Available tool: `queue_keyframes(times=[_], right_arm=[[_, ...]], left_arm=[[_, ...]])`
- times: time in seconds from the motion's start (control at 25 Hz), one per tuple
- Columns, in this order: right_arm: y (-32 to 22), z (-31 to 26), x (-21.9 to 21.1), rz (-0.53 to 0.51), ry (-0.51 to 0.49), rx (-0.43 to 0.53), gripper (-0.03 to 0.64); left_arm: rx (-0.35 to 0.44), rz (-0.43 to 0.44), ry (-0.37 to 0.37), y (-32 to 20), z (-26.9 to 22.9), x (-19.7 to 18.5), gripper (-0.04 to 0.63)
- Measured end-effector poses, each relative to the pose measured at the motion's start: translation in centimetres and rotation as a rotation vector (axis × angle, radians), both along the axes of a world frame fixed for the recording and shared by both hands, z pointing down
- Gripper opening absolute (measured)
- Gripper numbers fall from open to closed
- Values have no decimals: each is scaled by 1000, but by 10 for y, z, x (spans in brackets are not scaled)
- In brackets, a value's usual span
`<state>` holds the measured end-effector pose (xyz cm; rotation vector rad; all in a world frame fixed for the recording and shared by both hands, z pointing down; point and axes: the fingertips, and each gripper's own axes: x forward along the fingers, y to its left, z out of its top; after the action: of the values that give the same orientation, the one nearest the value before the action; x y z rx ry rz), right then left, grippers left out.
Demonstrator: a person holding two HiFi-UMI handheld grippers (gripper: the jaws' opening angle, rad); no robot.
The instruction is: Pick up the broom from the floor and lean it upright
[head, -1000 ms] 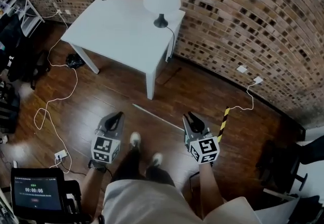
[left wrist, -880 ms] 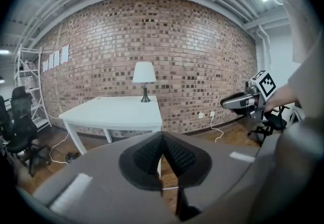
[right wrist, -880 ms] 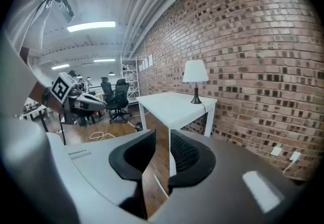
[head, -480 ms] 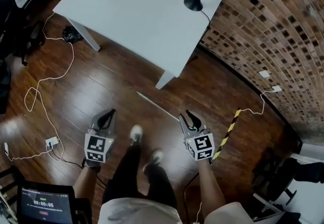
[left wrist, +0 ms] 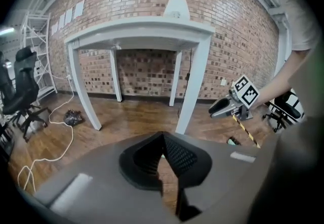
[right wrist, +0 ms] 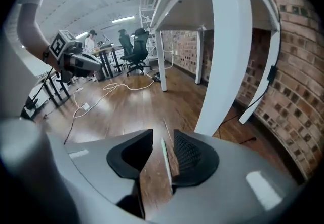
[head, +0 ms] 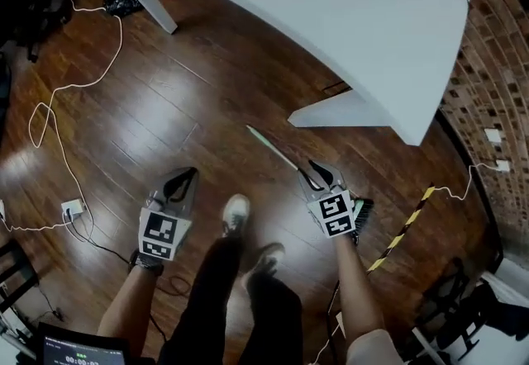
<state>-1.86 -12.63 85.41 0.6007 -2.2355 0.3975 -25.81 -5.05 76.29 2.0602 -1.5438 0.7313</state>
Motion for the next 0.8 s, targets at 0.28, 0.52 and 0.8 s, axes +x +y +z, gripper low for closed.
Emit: queue_keyframes(times=[0.28,0.52,0.8], right_arm=[[10,177,-3,-148,186,-61,146],[14,283,9,-152,284,-168,160],[32,378,23,-288,496,-233,156]], left_arm=[[-58,-43,32,22,136,-8,2],[-26,-21,63,21,199,9,2],[-64,-9,97,46,239,25,2]])
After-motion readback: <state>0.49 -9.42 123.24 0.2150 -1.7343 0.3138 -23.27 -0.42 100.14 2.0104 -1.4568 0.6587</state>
